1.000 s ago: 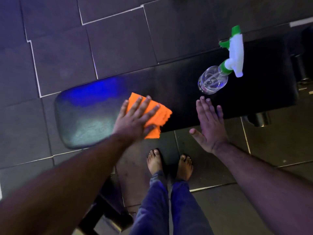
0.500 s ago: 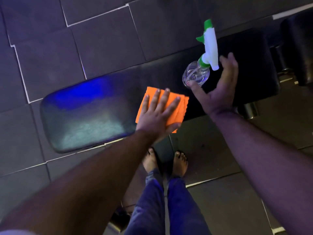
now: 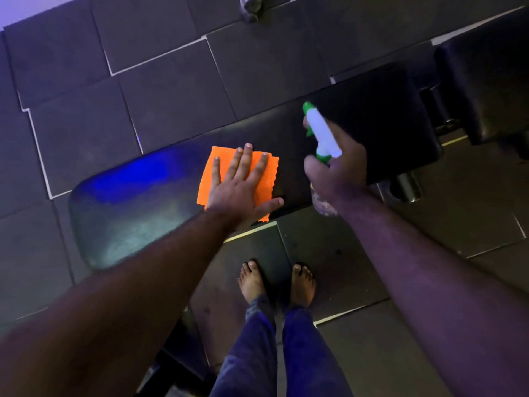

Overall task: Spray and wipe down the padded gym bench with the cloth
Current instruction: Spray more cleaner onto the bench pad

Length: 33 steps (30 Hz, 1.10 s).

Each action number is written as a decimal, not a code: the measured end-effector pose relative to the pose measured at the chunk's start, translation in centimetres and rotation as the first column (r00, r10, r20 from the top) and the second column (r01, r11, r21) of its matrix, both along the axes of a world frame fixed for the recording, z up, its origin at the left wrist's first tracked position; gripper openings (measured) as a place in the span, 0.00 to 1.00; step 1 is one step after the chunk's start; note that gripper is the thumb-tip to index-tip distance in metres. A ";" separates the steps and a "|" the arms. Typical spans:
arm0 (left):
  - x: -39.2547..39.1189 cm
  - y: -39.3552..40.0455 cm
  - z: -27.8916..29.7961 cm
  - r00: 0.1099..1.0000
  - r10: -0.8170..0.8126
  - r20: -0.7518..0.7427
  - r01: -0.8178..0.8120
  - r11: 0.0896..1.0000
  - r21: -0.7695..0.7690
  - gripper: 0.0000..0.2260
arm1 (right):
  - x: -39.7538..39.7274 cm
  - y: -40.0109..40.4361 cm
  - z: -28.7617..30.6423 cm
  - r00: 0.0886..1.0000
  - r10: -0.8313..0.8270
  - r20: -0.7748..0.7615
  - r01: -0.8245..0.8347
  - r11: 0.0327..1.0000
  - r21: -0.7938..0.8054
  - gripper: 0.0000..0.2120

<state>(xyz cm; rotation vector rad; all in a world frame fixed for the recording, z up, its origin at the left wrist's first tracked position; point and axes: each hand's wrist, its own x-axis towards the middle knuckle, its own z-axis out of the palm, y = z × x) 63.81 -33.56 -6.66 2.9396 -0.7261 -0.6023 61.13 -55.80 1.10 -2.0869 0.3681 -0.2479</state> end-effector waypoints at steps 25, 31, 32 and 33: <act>-0.3 -9.2 1.7 0.977 -0.195 -0.080 0.198 0.979 0.037 0.47 | -8.8 -5.8 -3.1 0.748 -0.186 -0.637 -0.005 0.958 -0.286 0.05; 0.9 -13.5 1.9 0.966 -0.253 -0.062 0.255 0.966 0.031 0.48 | -8.3 -10.8 -2.7 0.755 -0.266 -0.599 0.059 0.938 -0.342 0.08; 1.3 -14.3 2.0 0.962 -0.264 -0.066 0.266 0.963 0.031 0.48 | -8.1 -11.8 -2.6 0.754 -0.288 -0.591 0.082 0.933 -0.350 0.08; 1.7 -15.0 2.1 0.960 -0.271 -0.075 0.274 0.961 0.033 0.48 | -7.7 -12.8 -2.6 0.751 -0.305 -0.586 0.095 0.928 -0.361 0.07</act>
